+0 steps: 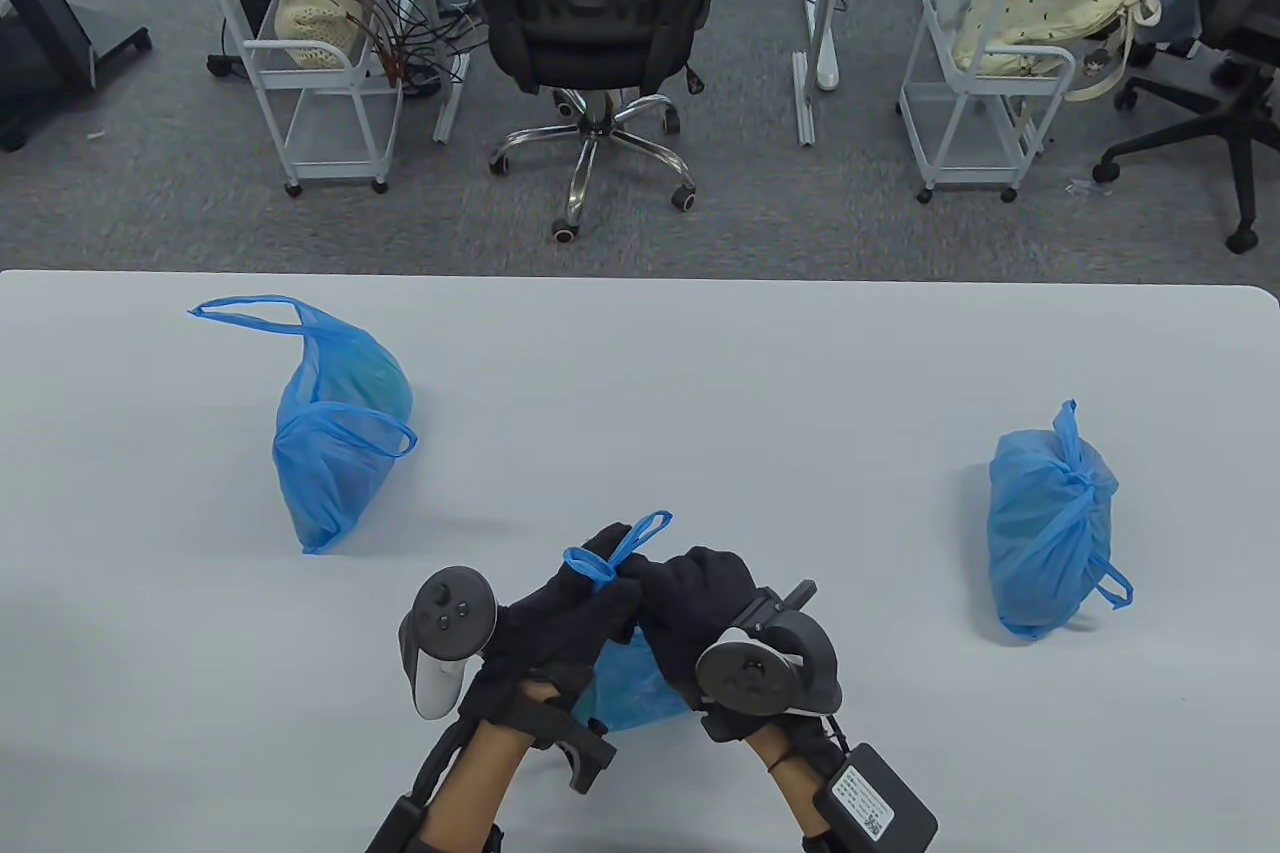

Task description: Tie knot on plastic bag top

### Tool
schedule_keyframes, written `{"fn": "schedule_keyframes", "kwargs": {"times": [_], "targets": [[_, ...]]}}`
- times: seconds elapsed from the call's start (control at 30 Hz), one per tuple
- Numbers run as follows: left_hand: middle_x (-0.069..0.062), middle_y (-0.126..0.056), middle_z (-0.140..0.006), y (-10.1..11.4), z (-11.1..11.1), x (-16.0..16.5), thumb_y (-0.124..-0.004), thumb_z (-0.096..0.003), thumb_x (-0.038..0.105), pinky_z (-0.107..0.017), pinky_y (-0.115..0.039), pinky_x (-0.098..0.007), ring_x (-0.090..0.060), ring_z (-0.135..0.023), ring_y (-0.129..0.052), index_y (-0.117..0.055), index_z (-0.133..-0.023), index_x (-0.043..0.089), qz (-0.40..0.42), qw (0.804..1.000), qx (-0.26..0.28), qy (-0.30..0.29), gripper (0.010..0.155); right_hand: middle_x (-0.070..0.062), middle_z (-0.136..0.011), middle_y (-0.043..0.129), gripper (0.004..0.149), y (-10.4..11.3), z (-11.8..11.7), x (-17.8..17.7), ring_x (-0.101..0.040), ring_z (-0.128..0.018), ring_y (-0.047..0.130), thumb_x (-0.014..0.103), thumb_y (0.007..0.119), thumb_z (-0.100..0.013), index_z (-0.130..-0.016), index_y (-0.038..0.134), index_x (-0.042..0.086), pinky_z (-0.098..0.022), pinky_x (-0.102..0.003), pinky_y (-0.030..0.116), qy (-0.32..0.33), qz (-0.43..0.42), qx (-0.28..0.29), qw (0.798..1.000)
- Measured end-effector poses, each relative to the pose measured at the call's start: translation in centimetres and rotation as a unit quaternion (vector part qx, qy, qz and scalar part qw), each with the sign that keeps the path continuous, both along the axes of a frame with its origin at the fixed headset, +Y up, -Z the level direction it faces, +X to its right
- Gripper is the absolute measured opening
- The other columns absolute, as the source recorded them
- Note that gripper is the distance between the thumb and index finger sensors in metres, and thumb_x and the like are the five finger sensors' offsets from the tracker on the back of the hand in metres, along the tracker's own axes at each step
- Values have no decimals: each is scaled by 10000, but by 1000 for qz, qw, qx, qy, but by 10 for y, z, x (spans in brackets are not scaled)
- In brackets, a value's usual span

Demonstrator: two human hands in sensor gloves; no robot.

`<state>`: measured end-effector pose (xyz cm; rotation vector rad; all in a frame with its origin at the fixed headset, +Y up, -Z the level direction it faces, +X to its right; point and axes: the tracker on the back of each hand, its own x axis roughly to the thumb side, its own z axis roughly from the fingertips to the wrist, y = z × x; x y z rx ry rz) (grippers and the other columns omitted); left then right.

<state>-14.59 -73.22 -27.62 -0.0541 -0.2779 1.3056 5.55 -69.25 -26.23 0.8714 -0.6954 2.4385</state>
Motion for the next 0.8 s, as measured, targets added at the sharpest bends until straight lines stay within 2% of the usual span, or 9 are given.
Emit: {"fn": "schedule_keyframes", "kwargs": {"times": [0.1,0.37,0.47,0.57,0.63,0.7,0.8], "targets": [[212,-1033,-432,-2,-2,-3,-619,-576,556,-724,-586,-643,-138,-644,-1024,-759,-990,383,23,1000,-9,-6,470,-56,-561,961,375,0,0,-2,-274,-417,1004,278,802,-494,-844,808,146,-399,-588,795,-1,1,-3,1000],[241,-1019,-457,-4,-5,-8,-575,-590,558,-748,-577,-627,-112,-682,-1007,-726,-996,405,92,995,-27,-29,459,-65,-638,975,454,8,-1,7,-319,-512,1022,336,869,-467,-870,805,138,-423,-593,795,3,-48,-36,998],[237,-1021,-474,-5,-7,-9,-567,-589,570,-754,-569,-632,-120,-694,-1001,-727,-996,412,99,994,-26,-46,465,-66,-636,991,435,8,2,7,-330,-520,1034,292,917,-443,-846,832,154,-424,-594,797,-5,-67,-43,997],[210,-1008,-549,-8,-8,-5,-612,-576,594,-753,-539,-664,-158,-738,-976,-703,-1022,412,118,989,-35,-87,490,-59,-601,1016,380,9,7,7,-311,-497,1052,277,931,-432,-795,879,176,-411,-582,814,-38,-56,-12,998],[191,-1008,-574,-6,-7,-3,-669,-563,589,-752,-532,-676,-175,-748,-972,-690,-1035,395,116,989,-34,-90,511,-58,-591,1022,371,9,6,9,-306,-488,1057,278,935,-429,-783,889,178,-407,-577,819,-39,-56,-7,998],[205,-1017,-553,-5,-7,-2,-649,-578,544,-748,-550,-667,-163,-734,-985,-711,-1016,412,96,991,-24,-86,462,-58,-592,1021,370,7,4,14,-306,-490,1057,284,934,-431,-783,889,179,-409,-576,819,-25,-71,-22,997],[205,-1023,-538,-4,-7,0,-609,-586,536,-751,-547,-663,-163,-725,-988,-708,-1018,404,99,990,-27,-97,462,-58,-610,1018,383,6,0,24,-318,-523,1051,319,918,-442,-796,883,178,-423,-583,811,-6,-98,-52,994]]}}
